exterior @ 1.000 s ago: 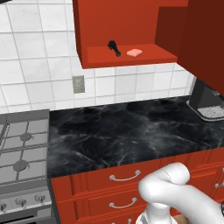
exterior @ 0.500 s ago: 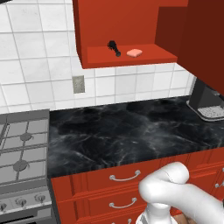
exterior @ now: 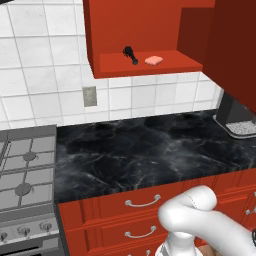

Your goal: Pick up the dish brush and bar soap from the sink, and place them back in the cabinet, and close the cabinet door.

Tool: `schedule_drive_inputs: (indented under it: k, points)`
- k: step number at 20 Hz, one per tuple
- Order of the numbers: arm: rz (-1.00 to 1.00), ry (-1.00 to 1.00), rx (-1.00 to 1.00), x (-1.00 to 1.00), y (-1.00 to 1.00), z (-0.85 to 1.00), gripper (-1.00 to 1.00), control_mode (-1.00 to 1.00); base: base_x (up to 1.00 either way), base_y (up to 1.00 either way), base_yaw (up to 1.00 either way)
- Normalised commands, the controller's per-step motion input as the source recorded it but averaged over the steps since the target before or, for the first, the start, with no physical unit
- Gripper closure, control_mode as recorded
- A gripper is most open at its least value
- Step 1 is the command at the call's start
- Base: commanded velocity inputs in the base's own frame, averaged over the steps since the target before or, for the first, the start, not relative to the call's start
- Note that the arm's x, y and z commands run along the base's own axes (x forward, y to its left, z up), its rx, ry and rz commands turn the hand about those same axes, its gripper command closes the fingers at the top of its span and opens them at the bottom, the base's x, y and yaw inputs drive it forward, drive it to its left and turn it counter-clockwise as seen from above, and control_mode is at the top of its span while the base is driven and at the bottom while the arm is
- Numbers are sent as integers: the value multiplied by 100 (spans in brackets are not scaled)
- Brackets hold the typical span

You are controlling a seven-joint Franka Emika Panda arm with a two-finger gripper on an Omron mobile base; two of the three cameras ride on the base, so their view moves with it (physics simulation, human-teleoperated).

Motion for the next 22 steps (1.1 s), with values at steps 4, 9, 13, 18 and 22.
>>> schedule_drive_inputs:
  k: [4,9,13,18,22]
  points:
    - [-1,3,0,2,58,0,-100,-100,0,0,0]
    - [-5,0,0,8,45,0,-100,-100,0,0,0]
    - [-9,0,0,0,55,0,-100,-100,0,0,0]
    - [-11,0,0,6,60,0,-100,-100,0,0,0]
    - [-12,0,0,12,55,0,-100,-100,0,0,0]
